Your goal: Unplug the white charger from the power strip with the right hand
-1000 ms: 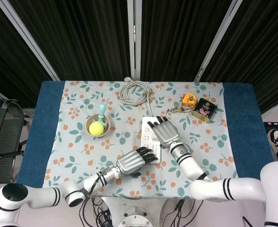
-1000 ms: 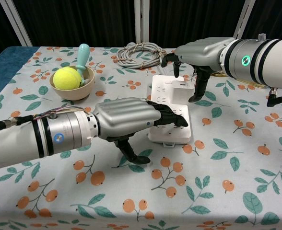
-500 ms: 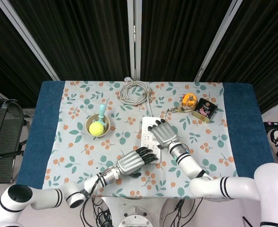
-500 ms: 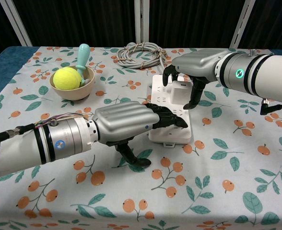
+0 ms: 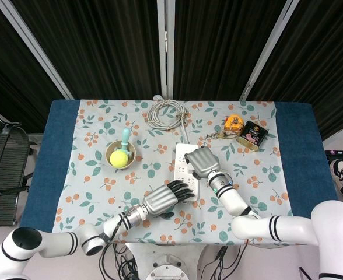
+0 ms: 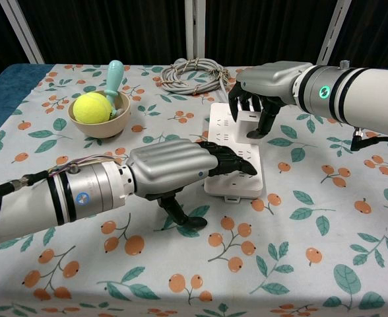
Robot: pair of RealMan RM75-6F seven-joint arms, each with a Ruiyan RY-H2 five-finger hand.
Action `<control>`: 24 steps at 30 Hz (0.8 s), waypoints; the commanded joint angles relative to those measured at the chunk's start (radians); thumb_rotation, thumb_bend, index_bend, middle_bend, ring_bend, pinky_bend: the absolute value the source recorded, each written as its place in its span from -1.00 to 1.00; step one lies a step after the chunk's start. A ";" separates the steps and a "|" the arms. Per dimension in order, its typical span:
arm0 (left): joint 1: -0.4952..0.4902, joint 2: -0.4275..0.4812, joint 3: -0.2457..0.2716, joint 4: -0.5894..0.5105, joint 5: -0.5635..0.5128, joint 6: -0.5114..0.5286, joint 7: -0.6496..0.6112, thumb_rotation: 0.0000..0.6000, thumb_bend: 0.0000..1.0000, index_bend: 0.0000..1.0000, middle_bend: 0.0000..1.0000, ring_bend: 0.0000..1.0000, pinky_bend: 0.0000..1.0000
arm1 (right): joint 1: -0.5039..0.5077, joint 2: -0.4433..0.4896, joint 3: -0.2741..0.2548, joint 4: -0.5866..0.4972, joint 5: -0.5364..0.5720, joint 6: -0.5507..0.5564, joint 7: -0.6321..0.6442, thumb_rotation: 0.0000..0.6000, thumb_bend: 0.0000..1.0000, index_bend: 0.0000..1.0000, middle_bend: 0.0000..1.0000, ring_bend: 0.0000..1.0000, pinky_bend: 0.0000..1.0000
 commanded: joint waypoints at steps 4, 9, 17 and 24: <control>-0.006 0.001 0.002 0.002 -0.007 -0.005 -0.016 1.00 -0.50 -0.77 -0.75 -0.89 -0.80 | -0.003 0.005 -0.001 -0.004 -0.012 0.001 0.008 1.00 -0.31 0.81 0.37 0.06 -0.11; -0.010 0.005 0.003 0.002 -0.010 -0.006 -0.028 1.00 -0.50 -0.77 -0.75 -0.89 -0.80 | -0.014 0.017 0.000 -0.013 -0.046 0.006 0.035 1.00 -0.22 0.93 0.47 0.13 -0.05; -0.017 0.008 0.005 0.003 -0.020 -0.017 -0.034 1.00 -0.50 -0.77 -0.75 -0.89 -0.80 | -0.046 0.044 -0.004 -0.025 -0.110 0.003 0.102 1.00 -0.17 1.00 0.54 0.17 -0.01; -0.020 0.013 0.006 -0.002 -0.020 -0.011 -0.034 1.00 -0.50 -0.77 -0.75 -0.89 -0.80 | -0.093 0.057 0.000 -0.011 -0.196 0.017 0.204 1.00 -0.17 1.00 0.56 0.17 -0.01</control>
